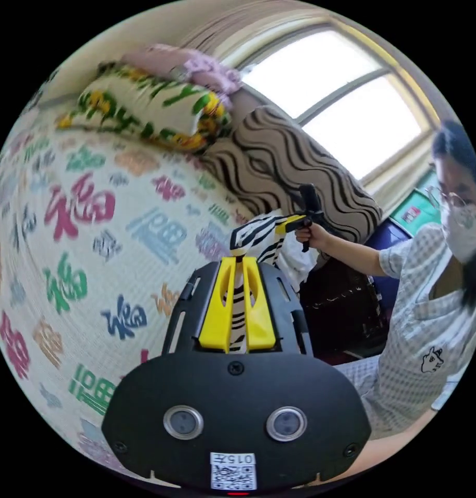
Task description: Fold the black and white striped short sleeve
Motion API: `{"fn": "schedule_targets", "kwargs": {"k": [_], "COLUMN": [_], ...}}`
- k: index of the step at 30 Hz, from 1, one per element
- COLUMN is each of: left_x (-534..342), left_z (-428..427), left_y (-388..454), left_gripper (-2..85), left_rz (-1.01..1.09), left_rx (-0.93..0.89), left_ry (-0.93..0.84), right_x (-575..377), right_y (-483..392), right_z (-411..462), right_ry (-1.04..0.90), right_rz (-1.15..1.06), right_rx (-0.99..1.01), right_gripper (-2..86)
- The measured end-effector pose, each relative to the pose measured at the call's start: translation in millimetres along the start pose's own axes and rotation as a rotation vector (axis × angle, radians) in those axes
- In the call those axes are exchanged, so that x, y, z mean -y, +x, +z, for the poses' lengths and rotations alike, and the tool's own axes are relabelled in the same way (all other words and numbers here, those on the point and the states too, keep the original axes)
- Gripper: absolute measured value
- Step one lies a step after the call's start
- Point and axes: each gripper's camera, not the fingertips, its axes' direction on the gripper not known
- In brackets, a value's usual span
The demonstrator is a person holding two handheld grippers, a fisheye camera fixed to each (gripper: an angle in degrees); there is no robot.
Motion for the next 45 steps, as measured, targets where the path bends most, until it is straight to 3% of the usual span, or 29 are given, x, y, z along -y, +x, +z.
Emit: {"fn": "schedule_targets", "kwargs": {"k": [5, 10, 20, 29, 33, 36, 39, 41, 45], "left_x": [5, -36, -130, -85, -51, -38, -26, -19, -12], "left_z": [-46, -40, 38, 71, 121, 152, 153, 147, 153], "left_y": [72, 124, 120, 33, -21, -39, -31, -16, 14], "left_gripper": [0.2, 0.0, -0.2, -0.5, -0.3, 0.9, 3.5, 5.3, 6.4], "left_rz": [0.285, 0.391, 0.016, -0.285, -0.338, -0.397, -0.414, -0.364, -0.336], "left_rx": [0.05, 0.121, -0.083, -0.149, 0.028, 0.096, 0.257, 0.385, 0.149], "left_ry": [0.102, 0.035, -0.296, -0.141, -0.27, -0.38, -0.405, -0.415, -0.324], "right_x": [-26, -81, -223, -187, -152, -139, -146, -158, -169], "right_y": [-94, -136, -110, -43, 11, 40, 42, 23, -17], "right_z": [-55, -47, 57, 44, 60, 84, 76, 55, 52], "right_ry": [0.092, 0.034, -0.301, -0.183, -0.204, -0.331, -0.267, -0.174, -0.094], "right_rz": [-0.281, -0.338, 0.126, 0.325, 0.423, 0.463, 0.513, 0.511, 0.39], "right_rx": [-0.138, -0.229, -0.017, -0.004, -0.08, -0.137, -0.16, -0.324, -0.342], "right_gripper": [4.5, 4.5, 4.5, 4.5, 4.1, 4.8, 6.3, 6.0, 4.6]}}
